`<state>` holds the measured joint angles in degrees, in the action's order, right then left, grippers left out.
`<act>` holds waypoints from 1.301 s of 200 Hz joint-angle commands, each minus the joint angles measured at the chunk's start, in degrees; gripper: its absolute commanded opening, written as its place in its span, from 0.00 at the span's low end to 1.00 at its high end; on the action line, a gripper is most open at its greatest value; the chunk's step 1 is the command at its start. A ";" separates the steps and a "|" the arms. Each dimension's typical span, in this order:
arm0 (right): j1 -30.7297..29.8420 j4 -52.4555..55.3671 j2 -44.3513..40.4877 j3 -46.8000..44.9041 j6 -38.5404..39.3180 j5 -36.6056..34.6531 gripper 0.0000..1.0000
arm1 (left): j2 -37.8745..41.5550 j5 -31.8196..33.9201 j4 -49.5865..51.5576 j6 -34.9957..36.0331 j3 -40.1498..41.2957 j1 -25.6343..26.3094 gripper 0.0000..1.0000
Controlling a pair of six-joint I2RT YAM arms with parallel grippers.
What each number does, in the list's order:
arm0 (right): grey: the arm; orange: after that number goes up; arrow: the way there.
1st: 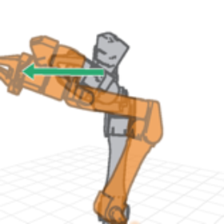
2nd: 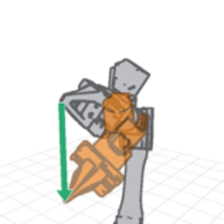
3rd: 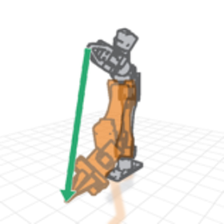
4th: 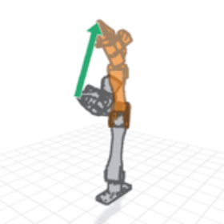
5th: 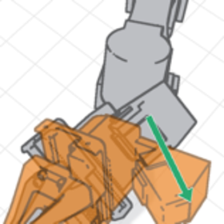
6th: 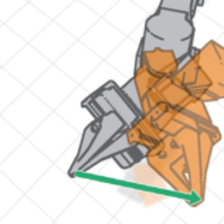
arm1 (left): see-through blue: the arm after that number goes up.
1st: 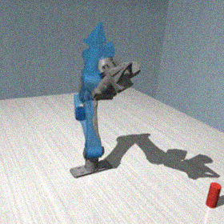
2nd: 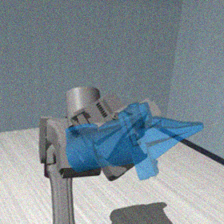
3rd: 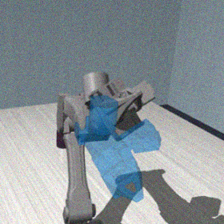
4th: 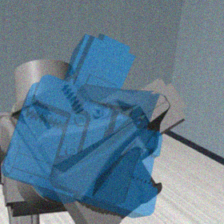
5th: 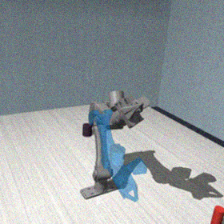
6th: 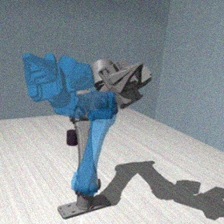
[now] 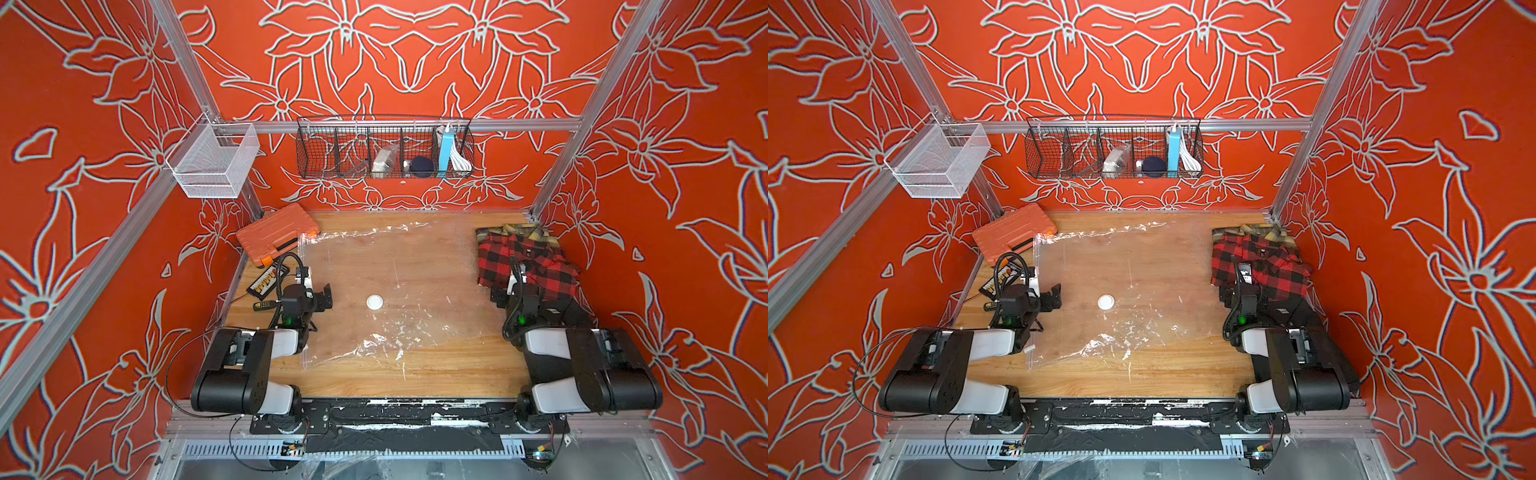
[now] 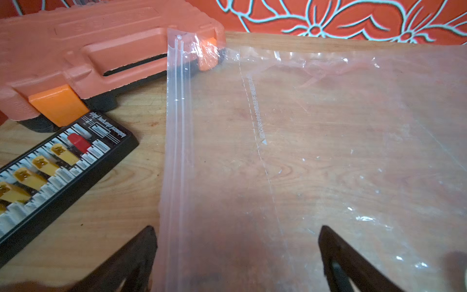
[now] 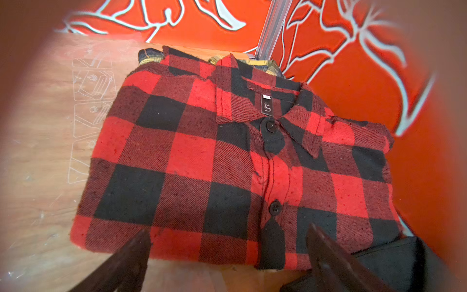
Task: Place the folded shirt into the vacuum bag
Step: Adjust the vacuum bag at the center of the board.
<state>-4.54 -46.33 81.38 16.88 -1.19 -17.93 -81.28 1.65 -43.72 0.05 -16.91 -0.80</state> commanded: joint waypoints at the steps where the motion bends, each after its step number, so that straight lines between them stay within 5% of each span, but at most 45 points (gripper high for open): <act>1: -0.26 -0.87 -0.44 0.87 -0.32 0.44 0.98 | 0.62 -0.09 -0.38 0.13 -1.07 -0.14 0.99; 158: -0.12 -0.87 -0.39 0.87 -0.35 0.60 0.98 | 0.56 -0.95 -0.13 -0.05 -1.31 -0.65 0.99; 179: -0.08 -1.01 -1.53 1.21 1.02 3.23 0.98 | 2.93 2.72 4.15 -0.08 -3.05 0.45 0.99; 191: -0.70 8.91 -6.46 3.94 2.52 6.14 0.98 | 6.97 6.43 13.11 1.61 -6.52 3.32 0.99; 210: -2.41 26.15 -14.27 10.03 -1.53 1.02 0.98 | 12.62 12.82 23.40 0.54 -10.78 7.96 0.99; 241: -8.42 47.20 -24.31 18.60 -11.94 -9.51 0.98 | 24.01 10.08 34.02 -5.87 -14.26 12.38 0.99; 260: -8.57 63.93 -26.40 26.79 -24.56 -0.45 0.98 | 30.08 10.13 43.56 -15.52 -18.81 12.40 0.99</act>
<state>-12.27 -8.14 57.19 36.23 -9.85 -21.52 -56.47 10.46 -14.96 -4.38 -31.40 11.35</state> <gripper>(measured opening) 0.981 0.989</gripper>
